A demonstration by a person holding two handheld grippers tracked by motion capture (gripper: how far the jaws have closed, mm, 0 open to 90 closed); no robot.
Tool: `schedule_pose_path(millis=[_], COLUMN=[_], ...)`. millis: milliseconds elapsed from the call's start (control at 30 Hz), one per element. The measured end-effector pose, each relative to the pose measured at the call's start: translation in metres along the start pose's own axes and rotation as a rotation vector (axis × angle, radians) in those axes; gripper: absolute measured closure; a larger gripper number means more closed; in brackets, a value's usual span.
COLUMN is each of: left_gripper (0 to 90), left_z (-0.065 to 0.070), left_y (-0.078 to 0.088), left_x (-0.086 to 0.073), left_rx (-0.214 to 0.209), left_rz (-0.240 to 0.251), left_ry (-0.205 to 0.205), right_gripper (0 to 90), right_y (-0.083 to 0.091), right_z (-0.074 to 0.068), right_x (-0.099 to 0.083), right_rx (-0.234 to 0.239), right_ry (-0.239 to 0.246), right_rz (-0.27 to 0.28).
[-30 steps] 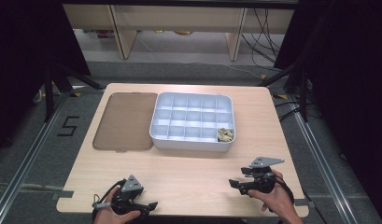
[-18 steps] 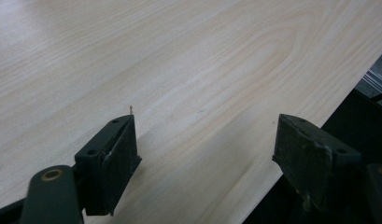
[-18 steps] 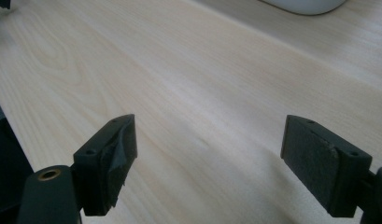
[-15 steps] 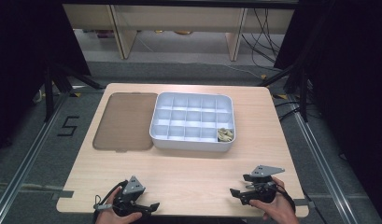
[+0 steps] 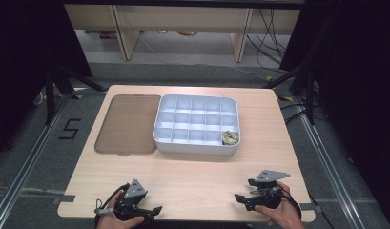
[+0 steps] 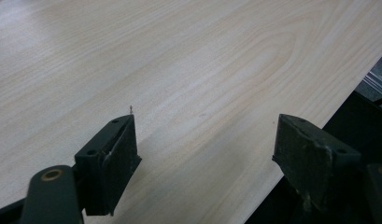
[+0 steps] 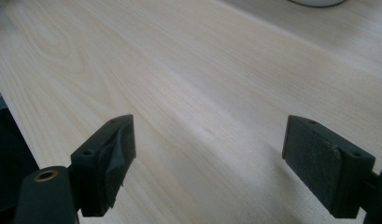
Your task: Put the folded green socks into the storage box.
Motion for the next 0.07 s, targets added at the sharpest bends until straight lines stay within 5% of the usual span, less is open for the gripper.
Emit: schedule_pose_path(millis=[67], left_gripper=[21.0], left_z=[-0.0016], left_y=[0.0002], left_x=[0.0006], left_rx=[0.005], left_rz=[0.005], left_ry=[-0.001], right_gripper=[18.0], right_y=[0.0], right_z=[0.0], right_x=[-0.0001], right_rx=[0.003], right_ry=[0.0], right_rz=[0.001])
Point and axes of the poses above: each handheld gripper's, and its own axes: y roughly backward along the jaws, x roughly out of its top, z roughly to its right, the point moved 10 cm from there along -y, roughly forward along the jaws, and after that the axes turned 10 degrees about y, right-handed, at the moved point
